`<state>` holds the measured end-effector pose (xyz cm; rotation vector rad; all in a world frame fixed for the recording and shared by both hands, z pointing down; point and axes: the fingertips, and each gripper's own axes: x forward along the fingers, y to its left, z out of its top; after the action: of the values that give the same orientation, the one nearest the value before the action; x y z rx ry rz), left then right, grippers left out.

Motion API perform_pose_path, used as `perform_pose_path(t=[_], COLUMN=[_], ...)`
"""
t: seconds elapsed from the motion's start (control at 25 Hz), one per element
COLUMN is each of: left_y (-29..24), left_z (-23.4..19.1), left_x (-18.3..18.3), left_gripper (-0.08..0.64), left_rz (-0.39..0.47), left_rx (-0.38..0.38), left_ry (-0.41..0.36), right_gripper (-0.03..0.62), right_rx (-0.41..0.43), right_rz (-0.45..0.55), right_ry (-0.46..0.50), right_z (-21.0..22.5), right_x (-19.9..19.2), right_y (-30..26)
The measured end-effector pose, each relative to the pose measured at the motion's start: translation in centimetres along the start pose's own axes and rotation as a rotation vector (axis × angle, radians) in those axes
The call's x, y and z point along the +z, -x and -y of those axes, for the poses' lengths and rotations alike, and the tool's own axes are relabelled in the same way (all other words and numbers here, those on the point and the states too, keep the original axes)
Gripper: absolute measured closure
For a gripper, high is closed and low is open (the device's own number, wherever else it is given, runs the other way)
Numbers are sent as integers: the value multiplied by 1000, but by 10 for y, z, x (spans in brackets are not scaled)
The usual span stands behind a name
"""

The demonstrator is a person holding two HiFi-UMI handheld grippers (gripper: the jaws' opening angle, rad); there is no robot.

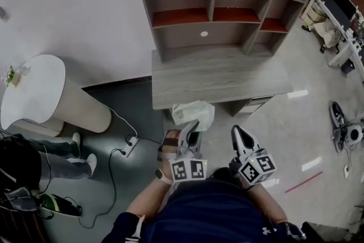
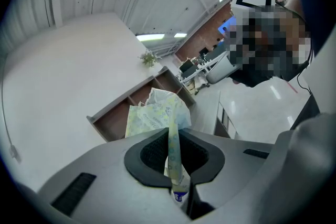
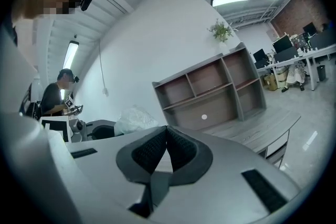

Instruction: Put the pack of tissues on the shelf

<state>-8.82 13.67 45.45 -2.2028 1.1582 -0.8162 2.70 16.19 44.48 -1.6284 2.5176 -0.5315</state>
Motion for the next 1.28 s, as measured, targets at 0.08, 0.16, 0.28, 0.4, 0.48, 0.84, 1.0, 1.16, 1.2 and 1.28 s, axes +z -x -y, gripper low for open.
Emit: perform_pose_path(t=[0.08, 0.16, 0.28, 0.4, 0.48, 0.84, 1.0, 1.16, 1.2, 1.28], left_y=[2, 2, -1, -3, -6, -50, -77, -105, -111, -120], left_z=[-2, -2, -1, -3, -9, -40, -49, -58, -60, -61], left_x=[-5, -11, -22, -30, -33, -29, -21, -16, -14, -13], left_gripper=[525, 525, 525, 525, 525, 525, 525, 525, 525, 525], left_rz=[6, 6, -4, -21, -32, -66, -83, -104, -109, -121], left_rx=[-7, -17, -37, -36, -25, 49, 61, 75, 77, 80], left_ry=[1, 22, 74, 82, 79, 40, 43, 35, 33, 30], right_gripper=[581, 581, 581, 581, 581, 581, 581, 581, 581, 581], right_rx=[-6, -6, -7, 0, 16, 106, 126, 140, 142, 148], right_rz=[-8, -18, -33, -53, -58, -43, -46, -44, -44, -47], right_ry=[3, 6, 1, -9, -10, 2, -10, -19, -23, -31], right_z=[-6, -11, -11, -12, -12, 10, 31, 53, 58, 68], right_x=[-4, -7, -13, -19, -19, 1, 12, 25, 27, 29], right_y=[-1, -3, -9, -18, -28, -79, -98, -118, -122, -129])
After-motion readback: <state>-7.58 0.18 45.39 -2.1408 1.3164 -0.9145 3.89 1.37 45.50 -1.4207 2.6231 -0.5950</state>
